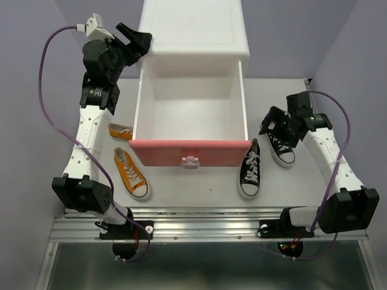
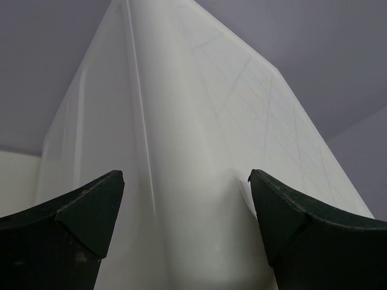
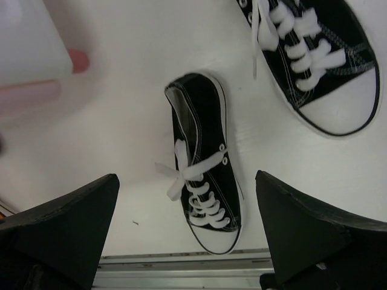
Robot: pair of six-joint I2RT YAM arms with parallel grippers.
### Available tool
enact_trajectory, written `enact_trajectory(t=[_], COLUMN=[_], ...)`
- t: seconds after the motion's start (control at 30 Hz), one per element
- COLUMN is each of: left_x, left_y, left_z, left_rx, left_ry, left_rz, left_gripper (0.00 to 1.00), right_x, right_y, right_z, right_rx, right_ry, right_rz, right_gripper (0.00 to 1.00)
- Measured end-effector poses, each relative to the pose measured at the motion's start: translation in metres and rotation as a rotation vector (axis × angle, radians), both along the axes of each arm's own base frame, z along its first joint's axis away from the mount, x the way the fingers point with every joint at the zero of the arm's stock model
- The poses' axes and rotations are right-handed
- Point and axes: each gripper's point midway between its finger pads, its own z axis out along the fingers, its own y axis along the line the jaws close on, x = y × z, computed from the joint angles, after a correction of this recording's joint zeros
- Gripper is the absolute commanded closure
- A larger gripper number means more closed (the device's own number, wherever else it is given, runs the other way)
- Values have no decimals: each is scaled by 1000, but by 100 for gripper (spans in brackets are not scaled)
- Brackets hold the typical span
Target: Place and organize the shoes in the shoe cabinet
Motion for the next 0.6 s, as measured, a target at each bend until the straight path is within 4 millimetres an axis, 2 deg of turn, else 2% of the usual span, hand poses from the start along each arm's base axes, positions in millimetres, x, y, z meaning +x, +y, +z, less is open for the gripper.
enact_trajectory(t=[0.17, 0.33, 0.5, 0.6], left_x=[0, 0, 0, 0], left_y=[0, 0, 1, 1], left_z=[0, 0, 0, 0], left_rx=[-1, -1, 0, 0], left_ry=[-3, -3, -3, -3], left_rz=[3, 4, 5, 6], left_gripper=[5, 5, 5, 5], right_x=[-32, -52, -49, -40], right_y=[17, 36, 49, 52], right_z=[-34, -64, -85, -97], right_rx=[39, 10, -54, -88], right_ry=[91, 174, 202, 203], right_rz=[31, 97, 133, 129], right_gripper=[0, 0, 1, 10])
